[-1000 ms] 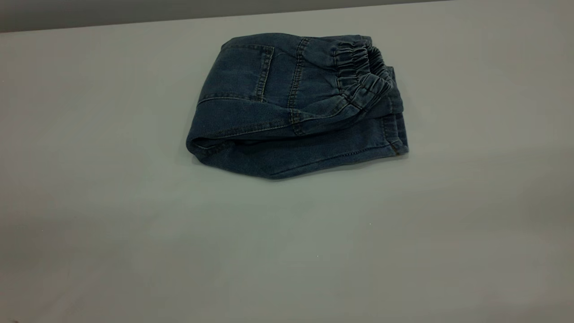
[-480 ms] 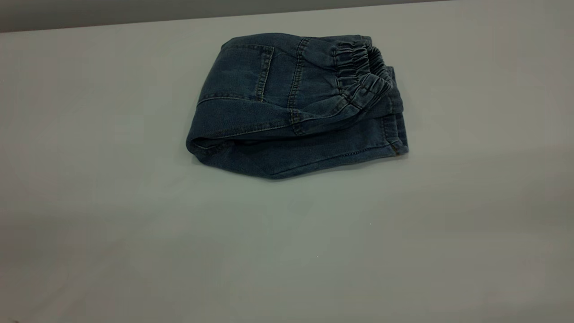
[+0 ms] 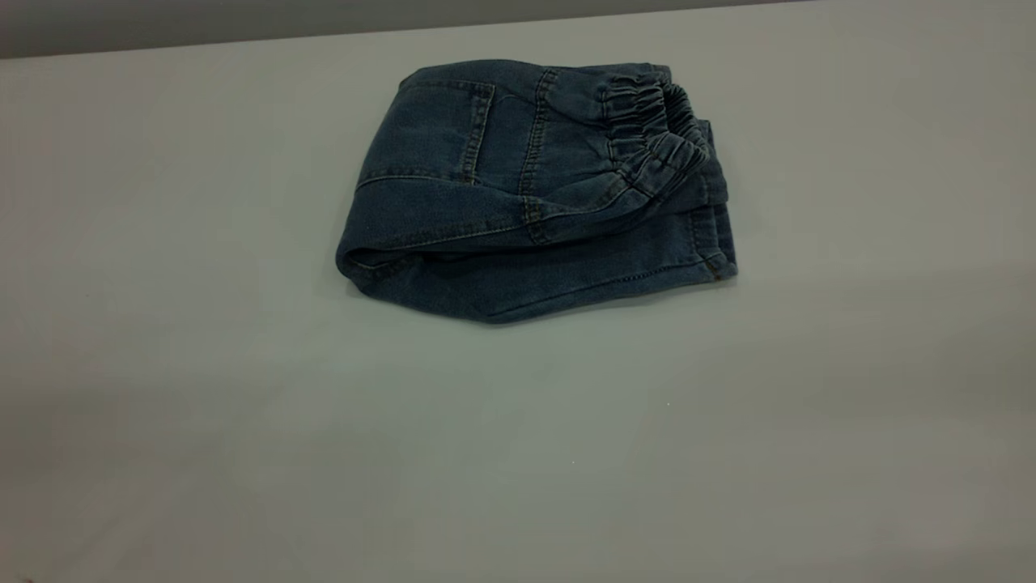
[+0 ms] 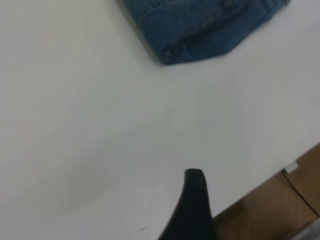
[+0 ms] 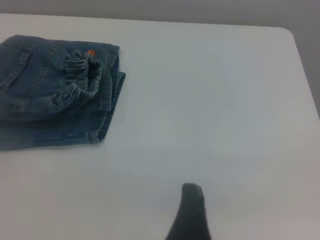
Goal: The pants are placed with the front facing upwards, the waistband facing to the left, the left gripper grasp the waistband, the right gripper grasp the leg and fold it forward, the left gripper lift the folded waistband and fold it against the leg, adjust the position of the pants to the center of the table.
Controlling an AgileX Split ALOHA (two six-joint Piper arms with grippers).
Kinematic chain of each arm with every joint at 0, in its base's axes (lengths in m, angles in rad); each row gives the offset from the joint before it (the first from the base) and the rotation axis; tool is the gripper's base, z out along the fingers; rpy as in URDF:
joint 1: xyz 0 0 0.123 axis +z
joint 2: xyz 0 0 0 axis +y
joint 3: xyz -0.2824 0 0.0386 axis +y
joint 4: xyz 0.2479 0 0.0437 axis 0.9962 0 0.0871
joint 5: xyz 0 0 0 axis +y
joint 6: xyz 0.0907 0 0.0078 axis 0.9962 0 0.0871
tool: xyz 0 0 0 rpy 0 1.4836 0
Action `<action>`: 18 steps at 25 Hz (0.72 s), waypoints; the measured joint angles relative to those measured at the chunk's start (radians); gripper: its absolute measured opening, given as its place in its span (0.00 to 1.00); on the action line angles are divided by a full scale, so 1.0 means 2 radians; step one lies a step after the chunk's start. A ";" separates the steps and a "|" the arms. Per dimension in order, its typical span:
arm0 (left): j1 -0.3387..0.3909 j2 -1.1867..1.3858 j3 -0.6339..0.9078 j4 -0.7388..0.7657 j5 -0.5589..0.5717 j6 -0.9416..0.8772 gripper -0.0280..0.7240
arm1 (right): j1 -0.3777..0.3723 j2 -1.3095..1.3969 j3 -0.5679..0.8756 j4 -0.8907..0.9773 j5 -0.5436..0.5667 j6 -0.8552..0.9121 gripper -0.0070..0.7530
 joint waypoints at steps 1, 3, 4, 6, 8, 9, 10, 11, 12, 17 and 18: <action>0.012 -0.002 0.000 0.000 0.000 0.000 0.79 | 0.000 0.000 0.000 0.000 0.000 0.000 0.69; 0.045 -0.010 0.000 0.000 0.000 0.000 0.79 | 0.000 0.000 0.000 0.000 0.000 0.000 0.69; 0.059 -0.014 0.000 0.000 0.000 0.000 0.79 | 0.000 0.000 0.000 0.000 0.000 0.000 0.69; 0.096 -0.025 0.000 -0.001 0.000 0.000 0.79 | 0.000 0.000 0.000 0.000 0.000 0.000 0.69; 0.133 -0.039 0.000 -0.001 0.000 0.000 0.79 | 0.000 0.000 0.000 0.001 0.000 0.000 0.69; 0.153 -0.047 0.000 -0.001 0.000 0.000 0.79 | 0.000 0.000 0.000 0.001 0.000 0.000 0.69; 0.172 -0.056 0.000 -0.001 0.000 0.000 0.79 | 0.000 0.000 0.000 0.001 0.000 0.000 0.69; 0.188 -0.064 0.000 -0.001 0.000 0.000 0.79 | 0.000 0.000 0.000 0.001 0.000 0.000 0.69; 0.206 -0.072 0.000 -0.001 0.000 0.002 0.79 | 0.000 0.000 0.000 0.001 0.000 0.000 0.69; 0.240 -0.083 0.000 -0.001 0.001 0.002 0.79 | 0.000 0.000 0.000 0.001 0.000 0.000 0.69; 0.240 -0.083 0.000 -0.001 0.001 0.002 0.79 | 0.000 0.000 0.000 0.001 0.000 0.000 0.69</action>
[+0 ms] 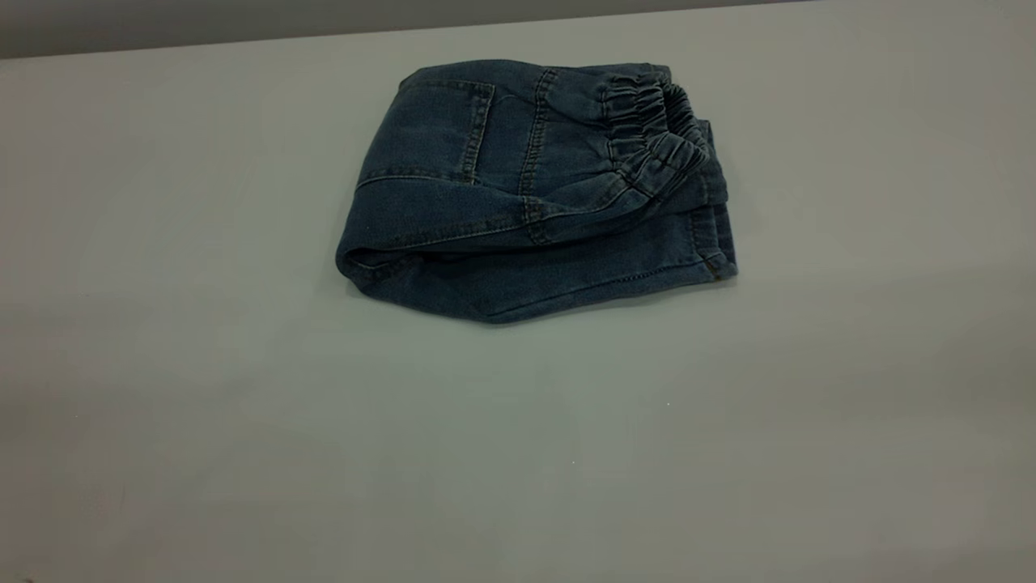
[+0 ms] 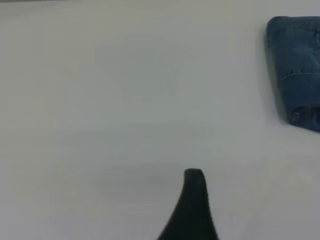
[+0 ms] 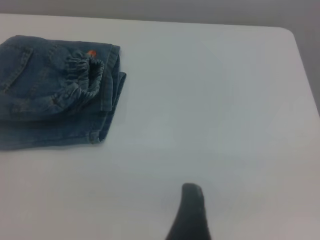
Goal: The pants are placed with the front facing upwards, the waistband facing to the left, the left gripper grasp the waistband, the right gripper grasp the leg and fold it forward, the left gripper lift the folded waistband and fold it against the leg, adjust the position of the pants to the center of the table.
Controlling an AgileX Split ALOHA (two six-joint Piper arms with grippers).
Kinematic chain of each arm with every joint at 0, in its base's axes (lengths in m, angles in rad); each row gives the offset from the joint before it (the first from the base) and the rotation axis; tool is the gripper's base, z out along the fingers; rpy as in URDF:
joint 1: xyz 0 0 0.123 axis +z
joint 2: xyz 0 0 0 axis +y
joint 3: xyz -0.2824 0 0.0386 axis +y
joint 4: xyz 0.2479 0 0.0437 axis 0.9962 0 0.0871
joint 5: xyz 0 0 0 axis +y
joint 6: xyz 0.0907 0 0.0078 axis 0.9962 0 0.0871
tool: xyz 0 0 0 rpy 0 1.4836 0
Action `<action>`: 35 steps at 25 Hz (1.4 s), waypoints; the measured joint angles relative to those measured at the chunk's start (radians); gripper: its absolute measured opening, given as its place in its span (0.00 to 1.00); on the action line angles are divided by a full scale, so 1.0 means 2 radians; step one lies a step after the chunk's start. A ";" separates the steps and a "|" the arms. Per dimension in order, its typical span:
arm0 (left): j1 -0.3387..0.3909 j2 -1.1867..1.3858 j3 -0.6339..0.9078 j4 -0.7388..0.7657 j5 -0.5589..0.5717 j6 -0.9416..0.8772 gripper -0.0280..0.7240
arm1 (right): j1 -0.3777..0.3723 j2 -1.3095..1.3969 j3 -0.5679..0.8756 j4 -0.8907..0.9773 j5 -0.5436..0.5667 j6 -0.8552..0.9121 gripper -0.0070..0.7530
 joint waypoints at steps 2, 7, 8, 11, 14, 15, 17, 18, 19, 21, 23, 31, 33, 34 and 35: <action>0.000 -0.006 0.000 0.000 -0.001 0.000 0.79 | 0.000 -0.005 0.000 0.000 0.000 0.000 0.69; -0.005 -0.028 0.000 0.000 -0.001 -0.001 0.79 | 0.000 -0.015 0.000 -0.001 0.000 0.000 0.69; -0.005 -0.028 0.000 0.000 -0.001 -0.001 0.79 | 0.000 -0.015 0.000 -0.001 0.000 0.000 0.69; -0.005 -0.028 0.000 0.000 -0.001 -0.001 0.79 | 0.000 -0.015 0.000 -0.001 0.000 0.000 0.69; -0.005 -0.028 0.000 0.000 -0.001 -0.001 0.79 | -0.001 -0.015 0.000 -0.001 0.000 0.000 0.69; -0.005 -0.028 0.000 0.000 -0.001 -0.001 0.79 | -0.001 -0.015 0.000 -0.001 0.000 0.000 0.69; -0.005 -0.028 0.000 0.000 -0.001 -0.001 0.79 | -0.001 -0.015 0.000 -0.001 0.000 0.000 0.69; -0.005 -0.028 0.000 0.000 -0.001 -0.001 0.79 | -0.001 -0.015 0.000 -0.001 0.000 0.000 0.69; -0.005 -0.028 0.000 0.000 -0.001 -0.001 0.79 | -0.001 -0.015 0.000 -0.001 0.000 0.000 0.69; -0.005 -0.028 0.000 0.000 -0.001 -0.001 0.79 | -0.001 -0.015 0.000 -0.001 0.000 0.000 0.69; -0.005 -0.028 0.000 0.000 -0.001 -0.001 0.79 | -0.001 -0.015 0.000 -0.001 0.000 0.000 0.69; -0.005 -0.028 0.000 0.000 -0.001 -0.001 0.79 | -0.001 -0.015 0.000 -0.001 0.000 0.000 0.69; -0.005 -0.028 0.000 0.000 -0.001 -0.001 0.79 | -0.001 -0.015 0.000 -0.001 0.000 0.000 0.69; -0.005 -0.028 0.000 0.000 -0.001 -0.001 0.79 | -0.001 -0.015 0.000 -0.001 0.000 0.000 0.69; -0.005 -0.028 0.000 0.000 -0.001 -0.001 0.79 | -0.001 -0.015 0.000 -0.001 0.000 0.000 0.69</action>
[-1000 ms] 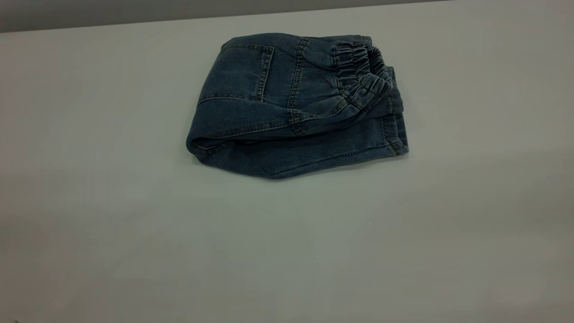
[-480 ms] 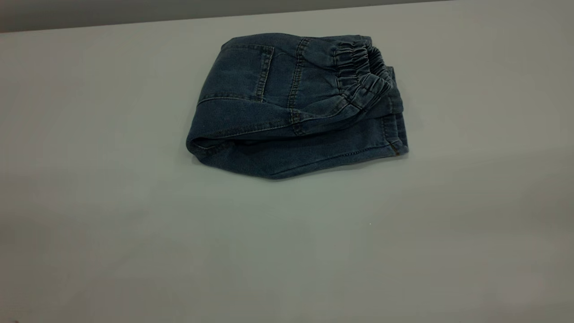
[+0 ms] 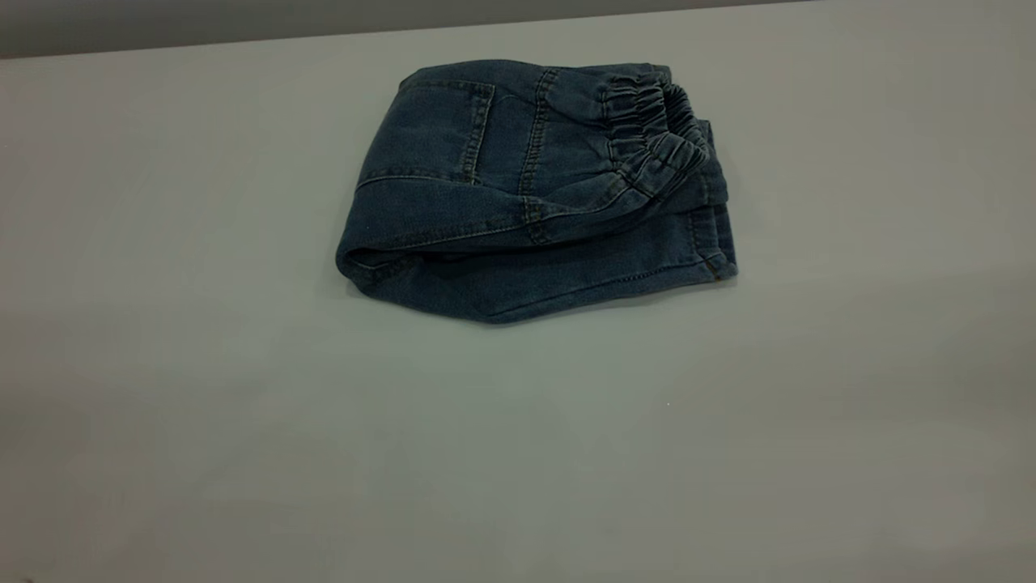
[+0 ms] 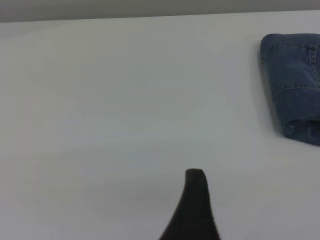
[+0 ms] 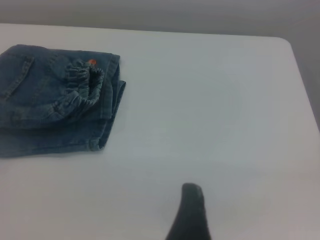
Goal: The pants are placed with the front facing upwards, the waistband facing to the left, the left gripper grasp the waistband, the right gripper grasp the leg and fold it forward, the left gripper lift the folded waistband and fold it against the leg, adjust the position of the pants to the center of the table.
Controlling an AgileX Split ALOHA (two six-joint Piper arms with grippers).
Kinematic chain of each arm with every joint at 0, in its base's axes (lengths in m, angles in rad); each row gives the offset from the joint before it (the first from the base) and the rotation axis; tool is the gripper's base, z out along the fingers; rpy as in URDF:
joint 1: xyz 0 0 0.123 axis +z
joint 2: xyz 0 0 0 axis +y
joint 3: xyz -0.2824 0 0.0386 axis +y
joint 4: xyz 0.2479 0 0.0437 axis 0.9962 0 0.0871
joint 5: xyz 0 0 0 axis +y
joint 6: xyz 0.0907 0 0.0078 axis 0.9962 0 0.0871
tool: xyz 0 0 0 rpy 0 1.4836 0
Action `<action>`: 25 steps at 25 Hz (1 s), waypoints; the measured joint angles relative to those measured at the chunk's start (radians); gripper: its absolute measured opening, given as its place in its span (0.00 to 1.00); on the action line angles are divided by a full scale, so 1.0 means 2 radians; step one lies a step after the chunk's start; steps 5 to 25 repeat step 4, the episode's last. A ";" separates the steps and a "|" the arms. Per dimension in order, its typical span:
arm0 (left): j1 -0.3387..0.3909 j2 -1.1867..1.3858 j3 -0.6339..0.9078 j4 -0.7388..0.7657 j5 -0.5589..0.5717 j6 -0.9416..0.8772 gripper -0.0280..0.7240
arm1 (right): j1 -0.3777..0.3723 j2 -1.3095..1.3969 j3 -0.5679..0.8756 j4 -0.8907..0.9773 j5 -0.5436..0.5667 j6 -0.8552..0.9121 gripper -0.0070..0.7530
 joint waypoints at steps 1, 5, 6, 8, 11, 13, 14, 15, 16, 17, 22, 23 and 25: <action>0.000 0.000 0.000 0.000 0.000 0.000 0.79 | 0.000 0.000 0.000 0.000 0.000 0.000 0.69; 0.000 0.000 0.000 0.000 0.000 0.000 0.79 | 0.000 0.000 0.000 0.000 0.000 0.000 0.69; 0.000 0.000 0.000 0.000 0.000 0.000 0.79 | 0.000 0.000 0.000 0.000 0.000 0.000 0.69; 0.000 0.000 0.000 0.000 0.000 0.000 0.79 | 0.000 0.000 0.000 0.000 0.000 0.000 0.69; 0.000 0.000 0.000 0.000 0.000 0.000 0.79 | 0.000 0.000 0.000 0.000 0.000 0.000 0.69; 0.000 0.000 0.000 0.000 0.000 0.000 0.79 | 0.000 0.000 0.000 0.000 0.000 0.000 0.69; 0.000 0.000 0.000 0.000 0.000 0.000 0.79 | 0.000 0.000 0.000 0.000 0.000 0.000 0.69; 0.000 0.000 0.000 0.000 0.000 0.000 0.79 | 0.000 0.000 0.000 0.000 0.000 0.000 0.69; 0.000 0.000 0.000 0.000 0.000 0.000 0.79 | 0.000 0.000 0.000 0.000 0.000 0.000 0.69; 0.000 0.000 0.000 0.000 0.000 0.000 0.79 | 0.000 0.000 0.000 0.000 0.000 0.000 0.69; 0.000 0.000 0.000 0.000 0.000 0.000 0.79 | 0.000 0.000 0.000 0.000 0.000 0.000 0.69; 0.000 0.000 0.000 0.000 0.000 0.000 0.79 | 0.000 0.000 0.000 0.000 0.000 0.000 0.69; 0.000 0.000 0.000 0.000 0.000 0.000 0.79 | 0.000 0.000 0.000 0.000 0.000 0.000 0.69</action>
